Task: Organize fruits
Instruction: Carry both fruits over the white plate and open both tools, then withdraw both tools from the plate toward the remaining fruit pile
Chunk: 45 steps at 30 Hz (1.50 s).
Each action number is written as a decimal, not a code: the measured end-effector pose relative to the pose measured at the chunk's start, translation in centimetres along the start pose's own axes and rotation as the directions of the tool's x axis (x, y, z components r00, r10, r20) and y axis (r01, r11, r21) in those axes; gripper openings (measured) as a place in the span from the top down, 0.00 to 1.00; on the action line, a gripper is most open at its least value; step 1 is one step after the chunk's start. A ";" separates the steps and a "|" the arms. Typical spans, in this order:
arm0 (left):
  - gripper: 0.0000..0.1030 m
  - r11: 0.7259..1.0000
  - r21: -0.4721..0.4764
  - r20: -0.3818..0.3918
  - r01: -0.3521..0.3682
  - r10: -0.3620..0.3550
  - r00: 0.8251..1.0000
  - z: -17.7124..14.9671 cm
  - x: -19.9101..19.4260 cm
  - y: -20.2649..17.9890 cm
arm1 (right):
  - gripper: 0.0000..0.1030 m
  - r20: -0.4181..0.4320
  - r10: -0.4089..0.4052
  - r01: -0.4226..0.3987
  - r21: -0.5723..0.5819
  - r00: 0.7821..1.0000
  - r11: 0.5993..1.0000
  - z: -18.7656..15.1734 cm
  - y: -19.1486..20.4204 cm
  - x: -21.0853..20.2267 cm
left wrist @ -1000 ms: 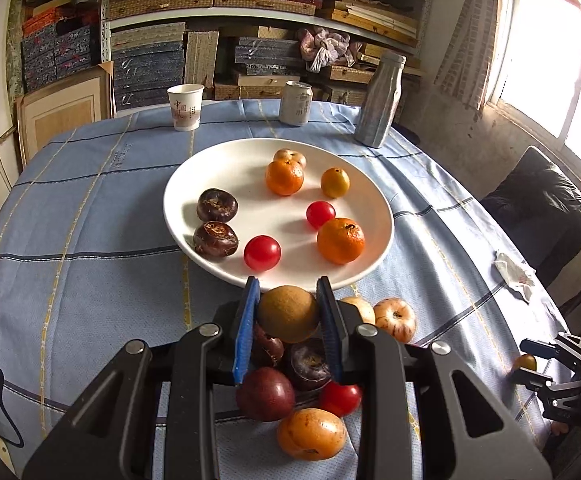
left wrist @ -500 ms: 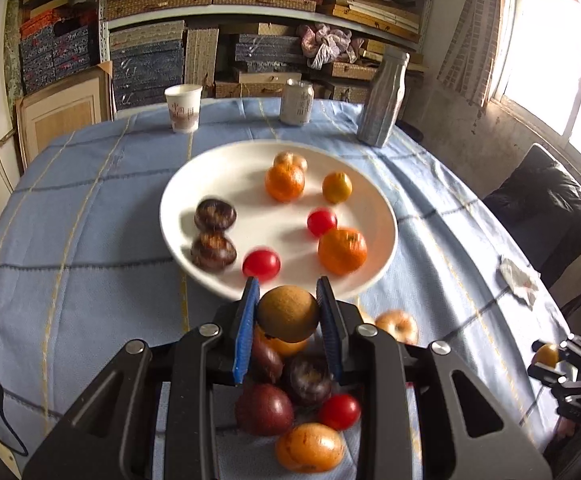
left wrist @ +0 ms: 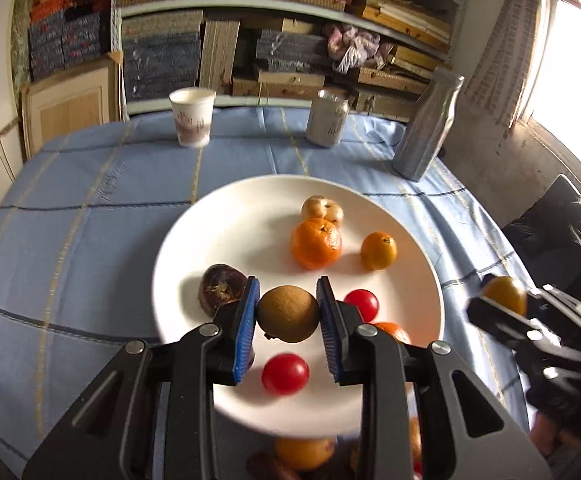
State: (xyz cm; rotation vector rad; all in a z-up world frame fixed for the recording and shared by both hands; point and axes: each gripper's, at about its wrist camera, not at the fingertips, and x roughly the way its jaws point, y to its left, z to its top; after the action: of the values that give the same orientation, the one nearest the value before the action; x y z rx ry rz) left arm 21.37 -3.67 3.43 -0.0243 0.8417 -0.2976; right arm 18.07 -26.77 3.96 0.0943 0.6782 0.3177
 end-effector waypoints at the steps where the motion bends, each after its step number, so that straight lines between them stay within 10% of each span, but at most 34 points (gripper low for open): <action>1: 0.72 1.000 -0.003 -0.011 0.003 -0.003 1.000 0.1 0.8 0.1 | 0.63 -0.006 -0.006 0.006 0.013 1.000 1.000 0.0 -0.2 0.9; 9: 0.72 0.997 -0.036 -0.078 0.072 -0.075 0.994 0.1 5.2 0.8 | 0.62 -0.029 -0.023 0.025 0.045 0.999 0.999 -0.3 -1.3 3.8; 12: 0.70 0.997 -0.037 -0.083 0.070 -0.073 0.994 -0.2 5.6 0.8 | 0.43 -0.005 -0.033 0.033 0.038 0.999 0.999 -0.3 -1.3 3.6; 19: 0.52 0.997 -0.040 -0.034 0.065 -0.066 0.997 -0.1 2.1 1.0 | 0.38 0.123 0.020 -0.024 0.030 0.992 0.999 0.2 -0.4 -1.5; 24: 0.19 0.999 -0.045 0.046 0.005 -0.002 0.999 -3.6 -3.5 1.8 | 0.22 0.228 0.022 -0.028 0.023 0.973 0.999 -2.6 0.5 -6.4; 34: 0.11 0.996 -0.027 0.124 -0.089 0.091 0.988 -15.0 -11.5 1.6 | 0.06 0.236 -0.004 -0.030 0.140 0.972 0.990 -9.6 -0.8 -9.9; 45: 0.11 0.994 0.098 0.009 -0.038 0.037 0.999 -16.9 -9.8 -0.9 | 0.05 0.198 -0.013 -0.021 0.166 0.980 0.986 -10.1 -1.1 -9.1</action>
State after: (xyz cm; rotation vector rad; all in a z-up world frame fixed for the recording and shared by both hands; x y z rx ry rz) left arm 2.57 -0.32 -0.55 0.0823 0.8191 -0.3033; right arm 5.36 -30.89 1.40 0.2838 0.5057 0.2508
